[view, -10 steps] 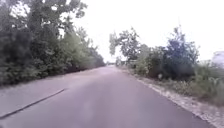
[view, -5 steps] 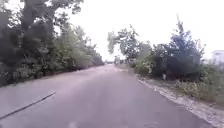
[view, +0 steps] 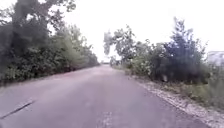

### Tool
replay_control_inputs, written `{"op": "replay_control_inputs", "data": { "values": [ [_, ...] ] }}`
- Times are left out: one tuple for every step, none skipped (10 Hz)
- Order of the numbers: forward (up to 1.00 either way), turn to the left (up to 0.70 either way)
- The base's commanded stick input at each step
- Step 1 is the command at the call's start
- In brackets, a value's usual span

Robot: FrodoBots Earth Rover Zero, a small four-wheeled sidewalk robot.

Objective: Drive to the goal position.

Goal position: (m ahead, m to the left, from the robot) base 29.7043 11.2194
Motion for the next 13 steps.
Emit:
{"op": "replay_control_inputs", "data": {
  "values": [
    [1.00, 0.00],
    [1.00, 0.00],
    [1.00, 0.00],
    [1.00, 0.00],
    [1.00, 0.00],
    [1.00, 0.00],
    [1.00, 0.00],
    [1.00, 0.00],
    [1.00, 0.00],
    [1.00, 0.00],
    [1.00, 0.00],
    [1.00, 0.00],
    [1.00, 0.00]
  ]
}}
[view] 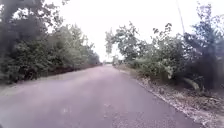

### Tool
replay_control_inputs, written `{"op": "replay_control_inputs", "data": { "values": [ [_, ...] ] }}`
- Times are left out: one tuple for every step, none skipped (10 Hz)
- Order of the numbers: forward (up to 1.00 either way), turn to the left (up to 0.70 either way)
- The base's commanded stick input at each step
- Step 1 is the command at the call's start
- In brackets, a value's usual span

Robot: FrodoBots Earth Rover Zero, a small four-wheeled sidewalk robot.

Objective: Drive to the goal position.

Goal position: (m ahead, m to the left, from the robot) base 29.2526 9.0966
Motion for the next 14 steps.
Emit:
{"op": "replay_control_inputs", "data": {
  "values": [
    [1.00, 0.00],
    [1.00, 0.00],
    [1.00, 0.00],
    [1.00, 0.00],
    [1.00, 0.00],
    [1.00, 0.00],
    [1.00, 0.00],
    [1.00, 0.00],
    [1.00, 0.00],
    [1.00, 0.00],
    [1.00, 0.00],
    [1.00, 0.00],
    [1.00, 0.00],
    [1.00, 0.00]
  ]
}}
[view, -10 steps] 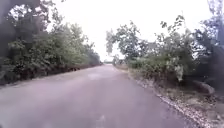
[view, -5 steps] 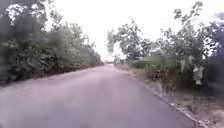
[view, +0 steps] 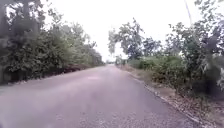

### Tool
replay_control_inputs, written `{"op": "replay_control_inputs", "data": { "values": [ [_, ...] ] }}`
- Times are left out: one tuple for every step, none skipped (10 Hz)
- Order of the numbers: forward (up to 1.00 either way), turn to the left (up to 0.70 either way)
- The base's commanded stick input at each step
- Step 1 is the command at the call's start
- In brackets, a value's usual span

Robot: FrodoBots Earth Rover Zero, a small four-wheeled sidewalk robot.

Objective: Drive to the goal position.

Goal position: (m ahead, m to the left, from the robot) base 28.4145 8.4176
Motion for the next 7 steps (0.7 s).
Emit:
{"op": "replay_control_inputs", "data": {
  "values": [
    [1.00, 0.00],
    [1.00, 0.00],
    [1.00, 0.00],
    [1.00, 0.00],
    [1.00, 0.00],
    [1.00, 0.00],
    [1.00, 0.05]
  ]
}}
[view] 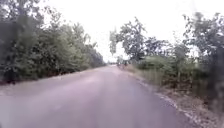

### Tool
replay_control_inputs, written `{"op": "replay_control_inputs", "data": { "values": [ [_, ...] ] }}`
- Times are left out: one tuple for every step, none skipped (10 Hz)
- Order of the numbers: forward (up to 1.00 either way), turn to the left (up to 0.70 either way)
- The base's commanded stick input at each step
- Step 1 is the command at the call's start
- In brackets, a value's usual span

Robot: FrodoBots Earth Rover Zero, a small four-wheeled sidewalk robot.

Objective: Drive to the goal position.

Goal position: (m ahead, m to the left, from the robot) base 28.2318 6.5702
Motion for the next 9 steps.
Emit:
{"op": "replay_control_inputs", "data": {
  "values": [
    [1.00, 0.22],
    [1.00, 0.35],
    [1.00, 0.15],
    [1.00, 0.06],
    [1.00, 0.00],
    [1.00, 0.00],
    [1.00, 0.00],
    [1.00, 0.00],
    [1.00, 0.00]
  ]
}}
